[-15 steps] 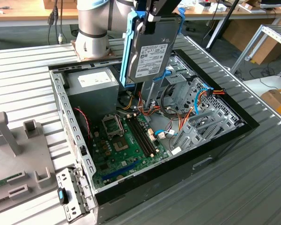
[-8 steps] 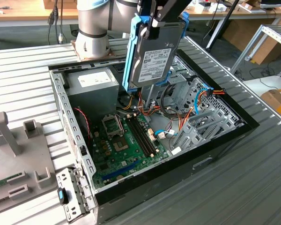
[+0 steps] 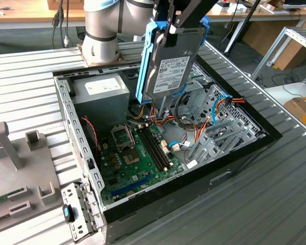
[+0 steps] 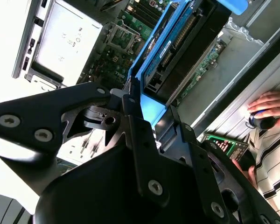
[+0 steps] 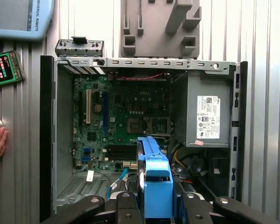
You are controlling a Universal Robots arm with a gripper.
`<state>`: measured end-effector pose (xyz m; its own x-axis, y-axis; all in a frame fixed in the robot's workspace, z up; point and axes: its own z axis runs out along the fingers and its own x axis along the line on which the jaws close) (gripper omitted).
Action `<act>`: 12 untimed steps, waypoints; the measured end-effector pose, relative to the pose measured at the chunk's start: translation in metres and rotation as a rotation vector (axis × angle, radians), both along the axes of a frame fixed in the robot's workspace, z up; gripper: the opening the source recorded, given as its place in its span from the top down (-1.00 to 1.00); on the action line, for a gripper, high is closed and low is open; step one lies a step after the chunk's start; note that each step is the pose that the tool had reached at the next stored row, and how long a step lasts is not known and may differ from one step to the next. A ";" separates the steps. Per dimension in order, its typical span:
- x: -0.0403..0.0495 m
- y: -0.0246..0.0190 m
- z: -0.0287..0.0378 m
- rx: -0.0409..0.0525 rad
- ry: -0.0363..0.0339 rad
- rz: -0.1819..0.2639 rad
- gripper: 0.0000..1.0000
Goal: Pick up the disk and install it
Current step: 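Pick up the disk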
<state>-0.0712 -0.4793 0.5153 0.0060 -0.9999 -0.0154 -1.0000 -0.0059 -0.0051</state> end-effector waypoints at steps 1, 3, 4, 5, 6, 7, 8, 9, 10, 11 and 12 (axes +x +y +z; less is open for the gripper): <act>0.0000 -0.0002 0.0000 0.0000 0.0000 0.000 0.27; 0.0003 -0.0013 -0.0008 -0.0001 0.0001 0.000 0.27; 0.0005 -0.0017 -0.0012 -0.0001 0.0001 0.000 0.27; 0.0013 -0.0040 -0.0018 0.0000 0.0000 0.000 0.27; 0.0015 -0.0052 -0.0020 -0.0001 0.0001 0.000 0.27; 0.0017 -0.0063 -0.0023 -0.0002 0.0000 0.000 0.27; 0.0020 -0.0070 -0.0024 -0.0006 0.0001 0.000 0.27; 0.0027 -0.0091 -0.0028 -0.0006 0.0001 0.000 0.27; 0.0031 -0.0108 -0.0030 -0.0007 0.0001 0.000 0.27; 0.0031 -0.0112 -0.0031 -0.0007 0.0001 0.000 0.27; 0.0032 -0.0119 -0.0032 -0.0007 0.0000 0.000 0.27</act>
<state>-0.0680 -0.4912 0.5121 0.0060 -0.9999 -0.0148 -1.0000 -0.0060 -0.0050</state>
